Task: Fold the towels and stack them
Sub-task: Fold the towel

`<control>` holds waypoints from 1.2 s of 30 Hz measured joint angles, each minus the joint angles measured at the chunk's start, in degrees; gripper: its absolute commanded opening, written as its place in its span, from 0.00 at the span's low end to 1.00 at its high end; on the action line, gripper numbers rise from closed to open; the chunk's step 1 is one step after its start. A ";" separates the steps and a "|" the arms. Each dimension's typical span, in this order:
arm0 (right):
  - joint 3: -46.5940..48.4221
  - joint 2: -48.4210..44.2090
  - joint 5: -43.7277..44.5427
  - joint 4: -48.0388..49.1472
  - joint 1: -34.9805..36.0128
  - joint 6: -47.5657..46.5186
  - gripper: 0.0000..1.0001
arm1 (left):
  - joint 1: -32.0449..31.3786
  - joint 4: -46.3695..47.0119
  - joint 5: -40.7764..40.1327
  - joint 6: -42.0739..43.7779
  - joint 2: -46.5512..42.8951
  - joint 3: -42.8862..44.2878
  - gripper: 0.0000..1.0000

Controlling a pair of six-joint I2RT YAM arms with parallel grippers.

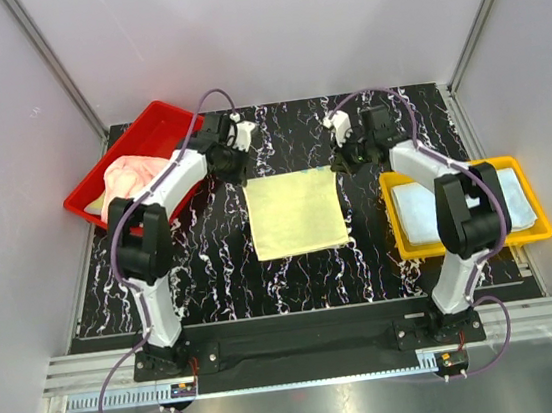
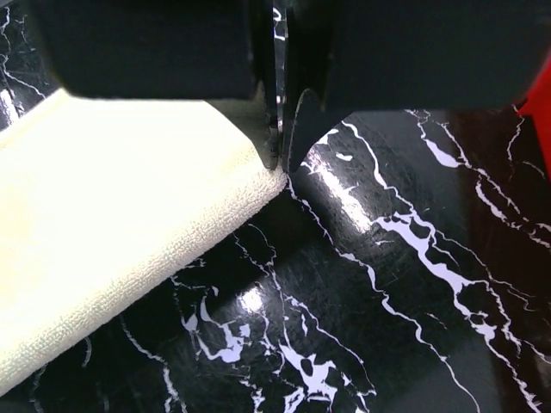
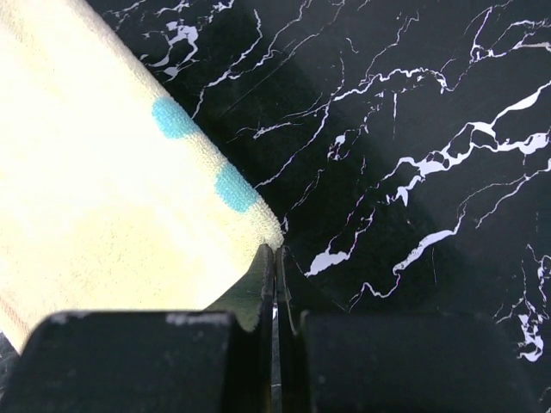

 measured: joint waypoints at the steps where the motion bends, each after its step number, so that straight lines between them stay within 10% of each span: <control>1: -1.86 -1.42 0.04 1.57 0.02 -0.22 0.00 | -0.09 0.57 0.11 0.00 -1.03 -0.83 0.00; 36: -33.86 -28.74 -0.24 2.32 6.43 -2.10 0.00 | -12.98 0.35 -2.14 -4.83 -21.42 -29.88 0.00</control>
